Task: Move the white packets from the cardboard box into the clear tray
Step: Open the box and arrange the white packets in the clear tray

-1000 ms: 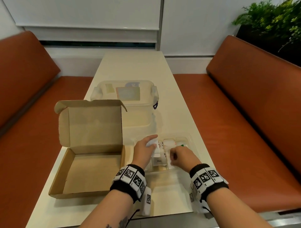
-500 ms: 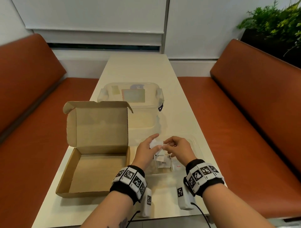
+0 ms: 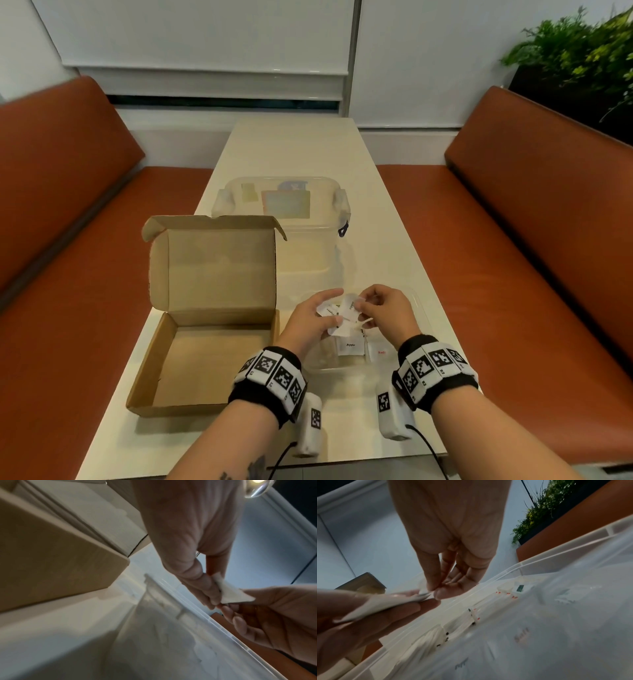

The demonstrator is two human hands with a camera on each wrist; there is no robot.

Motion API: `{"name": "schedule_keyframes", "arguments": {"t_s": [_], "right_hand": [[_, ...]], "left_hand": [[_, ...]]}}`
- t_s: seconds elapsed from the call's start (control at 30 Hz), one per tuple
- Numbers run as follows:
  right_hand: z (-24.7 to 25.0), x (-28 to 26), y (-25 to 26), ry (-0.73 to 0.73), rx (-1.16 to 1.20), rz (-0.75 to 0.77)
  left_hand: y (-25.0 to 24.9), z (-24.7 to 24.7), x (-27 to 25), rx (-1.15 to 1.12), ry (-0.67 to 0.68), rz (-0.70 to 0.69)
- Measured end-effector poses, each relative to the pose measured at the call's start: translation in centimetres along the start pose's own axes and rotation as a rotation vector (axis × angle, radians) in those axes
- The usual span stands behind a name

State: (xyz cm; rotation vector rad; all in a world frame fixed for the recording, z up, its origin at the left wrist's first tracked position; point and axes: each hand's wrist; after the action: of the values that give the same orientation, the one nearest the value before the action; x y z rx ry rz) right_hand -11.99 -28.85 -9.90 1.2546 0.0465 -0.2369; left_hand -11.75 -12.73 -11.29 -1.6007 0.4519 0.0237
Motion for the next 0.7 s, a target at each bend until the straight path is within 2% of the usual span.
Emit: {"name": "schedule_keyframes", "arguments": {"t_s": [0.1, 0.3, 0.4, 0.57, 0.7], "right_hand": [[0.4, 0.2, -0.2, -0.036, 0.033, -0.016], [0.2, -0.1, -0.2, -0.045, 0.143, -0.055], [0.1, -0.3, -0.2, 0.016, 0.139, -0.077], [0.4, 0.0, 0.3, 0.084, -0.217, 0.048], [0.8, 0.1, -0.3, 0.078, -0.362, 0.018]], "left_hand": [[-0.1, 0.1, 0.3, 0.084, -0.098, -0.033], [-0.1, -0.4, 0.8, 0.092, -0.169, -0.051], [0.0, -0.2, 1.0, 0.173, -0.226, -0.085], [0.2, 0.1, 1.1, 0.319, -0.181, -0.093], [0.4, 0.6, 1.4, 0.296, -0.307, -0.090]]}}
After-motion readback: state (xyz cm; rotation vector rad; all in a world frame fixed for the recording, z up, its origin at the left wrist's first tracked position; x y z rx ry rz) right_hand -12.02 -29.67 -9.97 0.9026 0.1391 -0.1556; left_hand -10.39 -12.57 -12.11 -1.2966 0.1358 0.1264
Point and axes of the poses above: each hand's wrist, its own x-axis towards the middle knuckle, its own z-axis out of the back of the hand, y = z × x, and after that the axes turned 1 degree about -x, right-handed
